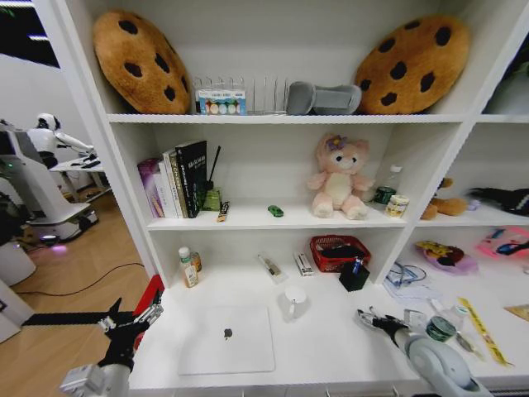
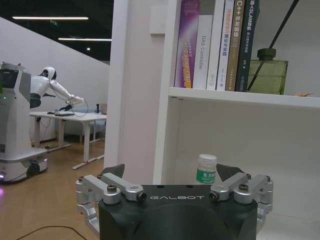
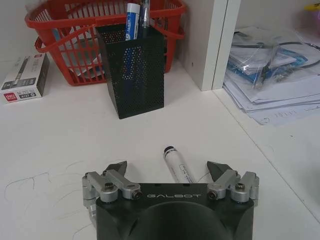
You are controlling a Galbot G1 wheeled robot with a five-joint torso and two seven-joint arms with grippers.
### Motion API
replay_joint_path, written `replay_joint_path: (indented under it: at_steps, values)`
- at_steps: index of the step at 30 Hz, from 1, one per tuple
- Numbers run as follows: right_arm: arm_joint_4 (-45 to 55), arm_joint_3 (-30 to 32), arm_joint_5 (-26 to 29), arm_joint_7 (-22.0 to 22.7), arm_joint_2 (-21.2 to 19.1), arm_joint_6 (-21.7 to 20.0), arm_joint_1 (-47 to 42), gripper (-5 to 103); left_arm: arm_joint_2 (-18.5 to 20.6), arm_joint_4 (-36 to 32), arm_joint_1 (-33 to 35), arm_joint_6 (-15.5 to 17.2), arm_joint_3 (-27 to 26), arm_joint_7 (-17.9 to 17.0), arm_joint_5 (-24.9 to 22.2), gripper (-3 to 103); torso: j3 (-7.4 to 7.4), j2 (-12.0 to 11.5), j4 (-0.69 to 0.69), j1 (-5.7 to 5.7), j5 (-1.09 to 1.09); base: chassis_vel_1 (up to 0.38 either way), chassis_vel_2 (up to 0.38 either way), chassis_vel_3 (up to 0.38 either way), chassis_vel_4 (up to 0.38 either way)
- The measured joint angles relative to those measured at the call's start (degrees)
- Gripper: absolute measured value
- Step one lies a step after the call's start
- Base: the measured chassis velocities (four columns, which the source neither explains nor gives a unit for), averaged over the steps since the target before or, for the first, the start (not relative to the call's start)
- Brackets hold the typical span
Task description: Organize the objects on the table.
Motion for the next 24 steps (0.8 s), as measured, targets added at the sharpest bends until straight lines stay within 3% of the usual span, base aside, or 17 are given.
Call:
replay_joint_path:
  at_steps: [2, 3, 5, 6, 9, 11, 12, 17, 20, 22, 24]
  values:
    - [0.3, 0.2, 0.0, 0.0, 0.0, 0.1, -0.3, 88, 0.0, 0.0, 0.0, 0.0, 0.0, 0.0, 0.0, 100, 0.00, 0.0, 0.00, 0.00, 0.00, 0.000, 0.000, 0.000, 0.000]
    - [0.6, 0.3, 0.0, 0.0, 0.1, 0.2, -0.4, 78, 0.0, 0.0, 0.0, 0.0, 0.0, 0.0, 0.0, 100, 0.00, 0.0, 0.00, 0.00, 0.00, 0.000, 0.000, 0.000, 0.000]
    - [0.8, 0.4, 0.0, 0.0, 0.1, 0.2, -0.6, 78, 0.0, 0.0, 0.0, 0.0, 0.0, 0.0, 0.0, 100, 0.00, 0.0, 0.00, 0.00, 0.02, 0.000, 0.000, 0.000, 0.000]
    - [1.0, 0.5, 0.0, 0.0, 0.1, 0.2, -0.6, 66, 0.0, 0.0, 0.0, 0.0, 0.0, 0.0, 0.0, 100, 0.00, 0.0, 0.00, 0.00, 0.02, 0.000, 0.000, 0.000, 0.000]
    - [1.0, 0.5, 0.0, 0.1, 0.2, 0.2, -0.7, 61, 0.0, 0.0, 0.0, 0.0, 0.0, 0.0, 0.0, 100, 0.00, 0.0, 0.00, 0.00, 0.02, 0.000, 0.000, 0.000, 0.000]
    - [1.0, 0.5, 0.0, 0.3, 0.4, 0.3, -0.7, 50, 0.0, 0.0, 0.0, 0.0, 0.0, 0.0, 0.0, 100, 0.00, 0.0, 0.00, 0.00, 0.02, 0.000, 0.000, 0.000, 0.000]
    - [1.0, 0.5, 0.0, 0.3, 0.4, 0.3, -0.7, 50, 0.0, 0.0, 0.0, 0.0, 0.0, 0.0, 0.0, 100, 0.00, 0.0, 0.00, 0.00, 0.02, 0.000, 0.000, 0.000, 0.000]
    - [1.5, 0.5, 0.1, 0.3, 0.6, 0.3, -1.0, 28, 0.0, 0.0, 0.0, 0.0, 0.0, 0.0, 0.0, 100, 0.00, 0.0, 0.00, 0.00, 0.02, 0.000, 0.000, 0.000, 0.000]
    - [1.5, 0.5, 0.2, 0.3, 0.7, 0.3, -1.1, 23, 0.0, 0.0, 0.0, 0.0, 0.0, 0.0, 0.0, 100, 0.00, 0.0, 0.00, 0.00, 0.02, 0.000, 0.000, 0.000, 0.000]
    - [1.5, 0.7, 0.4, 0.4, 0.7, 0.4, -1.2, 13, 0.0, 0.0, 0.0, 0.0, 0.0, 0.0, 0.0, 100, 0.00, 0.0, 0.00, 0.00, 0.02, 0.000, 0.000, 0.000, 0.000]
    - [1.8, 0.9, 0.4, 0.5, 0.7, 0.6, -1.3, 10, 0.0, 0.0, 0.0, 0.0, 0.0, 0.0, 0.0, 100, 0.00, 0.0, 0.00, 0.00, 0.02, 0.000, 0.000, 0.000, 0.000]
